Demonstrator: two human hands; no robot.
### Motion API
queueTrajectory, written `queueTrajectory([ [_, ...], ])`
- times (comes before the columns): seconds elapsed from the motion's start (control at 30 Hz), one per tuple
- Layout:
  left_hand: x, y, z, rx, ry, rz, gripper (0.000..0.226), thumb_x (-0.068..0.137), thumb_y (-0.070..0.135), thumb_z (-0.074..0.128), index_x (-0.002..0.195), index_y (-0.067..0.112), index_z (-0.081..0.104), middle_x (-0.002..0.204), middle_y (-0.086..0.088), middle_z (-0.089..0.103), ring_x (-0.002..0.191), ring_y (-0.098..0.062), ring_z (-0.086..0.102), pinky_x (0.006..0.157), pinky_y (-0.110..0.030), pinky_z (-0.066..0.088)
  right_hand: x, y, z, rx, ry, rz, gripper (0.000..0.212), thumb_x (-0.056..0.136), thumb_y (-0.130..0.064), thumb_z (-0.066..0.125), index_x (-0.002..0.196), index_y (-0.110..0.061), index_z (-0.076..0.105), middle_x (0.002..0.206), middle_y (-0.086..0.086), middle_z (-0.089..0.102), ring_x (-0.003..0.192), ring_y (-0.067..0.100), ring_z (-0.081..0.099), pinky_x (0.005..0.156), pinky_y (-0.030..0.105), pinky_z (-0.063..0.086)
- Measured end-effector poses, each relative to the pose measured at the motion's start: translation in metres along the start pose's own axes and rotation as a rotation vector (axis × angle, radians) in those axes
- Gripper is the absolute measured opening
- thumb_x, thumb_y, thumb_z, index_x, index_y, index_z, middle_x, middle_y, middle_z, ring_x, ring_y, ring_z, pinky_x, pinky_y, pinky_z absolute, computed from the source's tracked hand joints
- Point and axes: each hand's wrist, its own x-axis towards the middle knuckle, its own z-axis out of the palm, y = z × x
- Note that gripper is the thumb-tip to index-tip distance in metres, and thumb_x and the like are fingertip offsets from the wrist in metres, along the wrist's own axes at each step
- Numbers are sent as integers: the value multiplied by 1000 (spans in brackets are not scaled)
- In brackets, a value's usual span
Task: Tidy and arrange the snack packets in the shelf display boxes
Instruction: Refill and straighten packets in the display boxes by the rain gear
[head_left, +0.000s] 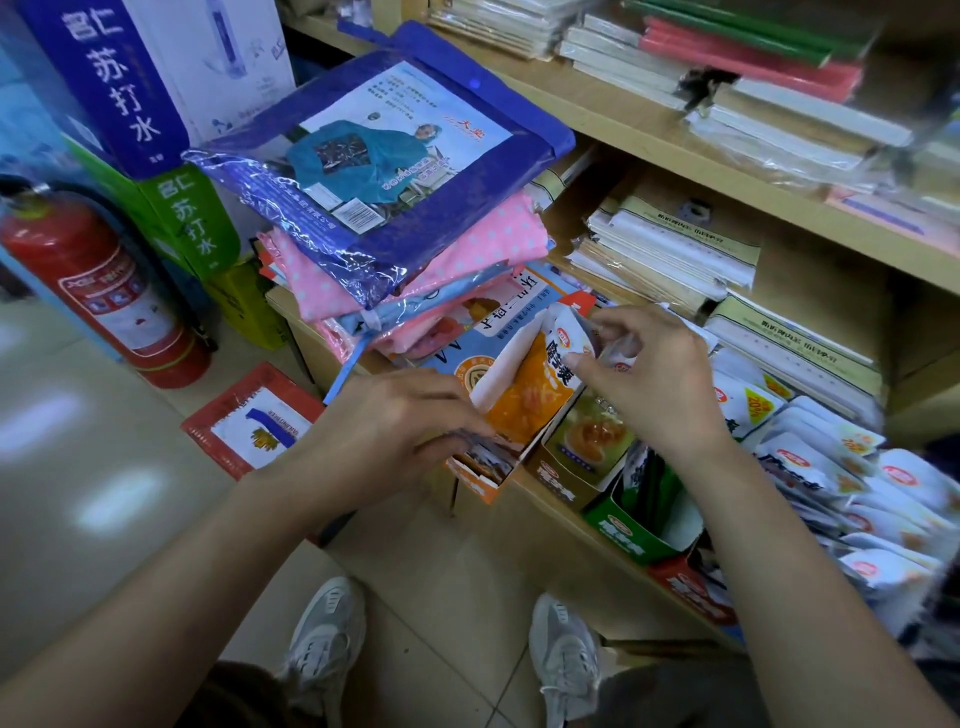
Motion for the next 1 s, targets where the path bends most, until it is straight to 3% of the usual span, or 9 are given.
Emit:
queueTrajectory([
  [0.2, -1, -1, -1, -19, 30, -6, 15, 92, 26, 72, 106, 28, 75, 104, 10, 69, 94, -12, 65, 69, -26, 52, 12, 7, 17, -215, -47, -53, 17, 80, -24, 83, 93, -14, 79, 91, 6, 64, 95, 29, 58, 72, 32, 42],
  [0.3, -2, -3, 0, 14, 51, -17, 19, 88, 23, 79, 106, 27, 76, 108, 9, 69, 97, -13, 65, 70, -27, 52, 5, -1, 8, -66, -72, -117, 4, 86, -18, 78, 90, -17, 79, 81, -3, 71, 81, 15, 61, 69, 33, 52],
  [0.37, -2, -3, 0, 38, 83, -13, 18, 88, 27, 76, 106, 24, 76, 121, 5, 66, 108, -16, 63, 74, -32, 55, -2, -8, -1, 127, -210, -83, 6, 88, -18, 77, 87, -23, 80, 70, -11, 69, 62, 4, 58, 55, 18, 44],
  [0.43, 0, -1, 0, 36, 91, -26, 25, 85, 28, 76, 109, 22, 71, 139, 0, 58, 124, -19, 57, 81, -34, 56, -8, -18, -8, 312, -420, -37, 5, 88, -19, 77, 89, -22, 81, 66, -7, 70, 52, 3, 51, 49, 17, 36],
  [0.5, 1, 3, 0, -2, 73, -65, 40, 80, 23, 82, 114, 24, 61, 143, 3, 56, 127, -17, 57, 84, -29, 53, -13, -25, -12, 399, -585, -31, 7, 88, -19, 76, 92, -21, 81, 74, -6, 74, 60, 1, 58, 57, 17, 42],
  [0.57, 2, 8, 1, -14, 52, -91, 52, 78, 20, 85, 117, 27, 51, 127, 4, 66, 108, -18, 66, 73, -26, 51, -15, -26, -14, 415, -640, -44, 11, 89, -17, 74, 96, -22, 80, 84, -13, 77, 76, -1, 68, 69, 14, 49],
  [0.73, 0, 4, 0, -8, 33, -32, 45, 88, 25, 73, 130, 26, 58, 108, 11, 70, 97, -10, 66, 74, -21, 49, 2, -3, -10, 109, -92, -27, 27, 85, -23, 80, 111, -21, 75, 94, -7, 71, 78, 1, 57, 74, 18, 46],
  [0.83, -1, -3, 1, -9, -15, 32, 27, 98, 35, 62, 123, 28, 70, 112, 10, 68, 101, -12, 64, 75, -28, 53, 12, 8, 0, -126, -96, -17, 43, 79, -26, 85, 117, -11, 72, 105, 4, 67, 90, 15, 59, 82, 31, 50],
  [1.0, -2, -4, 0, -58, -15, 30, 25, 92, 33, 74, 116, 26, 71, 110, 9, 68, 97, -13, 63, 74, -33, 54, 19, 5, 6, -133, -71, 26, 22, 77, -19, 82, 95, -13, 71, 88, -1, 63, 83, 21, 61, 73, 34, 52],
])
